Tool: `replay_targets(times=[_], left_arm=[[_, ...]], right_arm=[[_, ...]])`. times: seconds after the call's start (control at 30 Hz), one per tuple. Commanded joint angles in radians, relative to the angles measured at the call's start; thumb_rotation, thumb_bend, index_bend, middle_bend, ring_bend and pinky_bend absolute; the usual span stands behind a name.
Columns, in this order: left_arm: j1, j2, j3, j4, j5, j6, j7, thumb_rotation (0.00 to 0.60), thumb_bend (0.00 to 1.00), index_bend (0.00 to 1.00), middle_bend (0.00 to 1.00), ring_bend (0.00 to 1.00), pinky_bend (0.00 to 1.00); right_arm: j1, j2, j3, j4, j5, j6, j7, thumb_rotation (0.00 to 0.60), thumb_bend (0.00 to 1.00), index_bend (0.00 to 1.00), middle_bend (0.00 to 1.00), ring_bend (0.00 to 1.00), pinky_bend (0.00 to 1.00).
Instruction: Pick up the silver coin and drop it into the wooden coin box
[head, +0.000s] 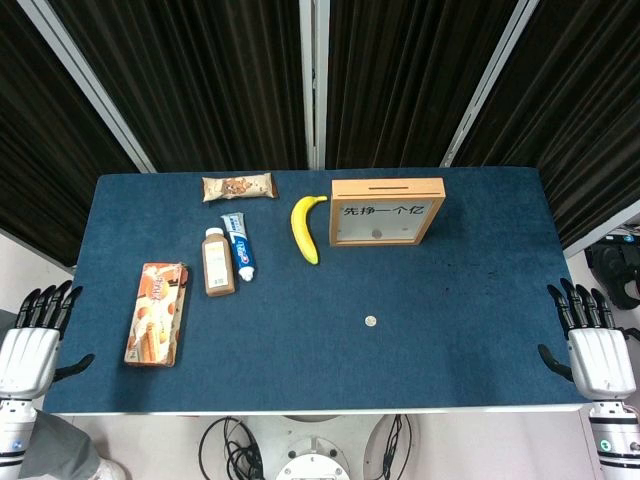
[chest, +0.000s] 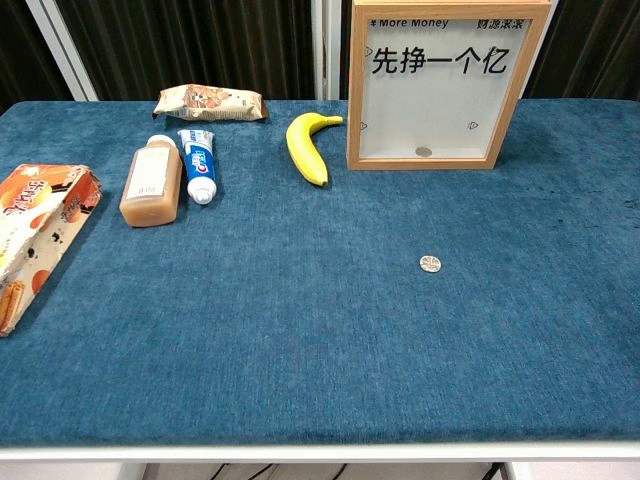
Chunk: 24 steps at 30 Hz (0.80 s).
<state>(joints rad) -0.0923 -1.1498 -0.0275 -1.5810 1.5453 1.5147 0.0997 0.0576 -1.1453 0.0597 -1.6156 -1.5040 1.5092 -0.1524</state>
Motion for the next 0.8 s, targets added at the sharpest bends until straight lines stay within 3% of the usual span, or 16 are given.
replay_targets(times=[0.03, 0.47, 0.8], left_arm=[[-0.004, -0.006, 0.003, 0.002, 0.007, -0.005, -0.002, 0.600, 0.10, 0.02, 0.00, 0.00, 0.00], [-0.004, -0.002, 0.004, -0.007, 0.019, 0.003, -0.002, 0.600, 0.10, 0.02, 0.00, 0.00, 0.00], [-0.008, -0.001, -0.001, -0.020, -0.004, -0.014, -0.012, 0.600, 0.10, 0.02, 0.00, 0.00, 0.00]], right_arm=[[-0.003, 0.005, -0.001, -0.003, 0.002, 0.001, 0.012, 0.600, 0.19, 0.00, 0.00, 0.00, 0.00], [0.025, 0.010, -0.014, -0.020, -0.025, -0.045, -0.031, 0.600, 0.19, 0.00, 0.00, 0.00, 0.00], [0.181, -0.008, 0.014, -0.087, -0.089, -0.217, -0.241, 0.600, 0.19, 0.00, 0.00, 0.00, 0.00]])
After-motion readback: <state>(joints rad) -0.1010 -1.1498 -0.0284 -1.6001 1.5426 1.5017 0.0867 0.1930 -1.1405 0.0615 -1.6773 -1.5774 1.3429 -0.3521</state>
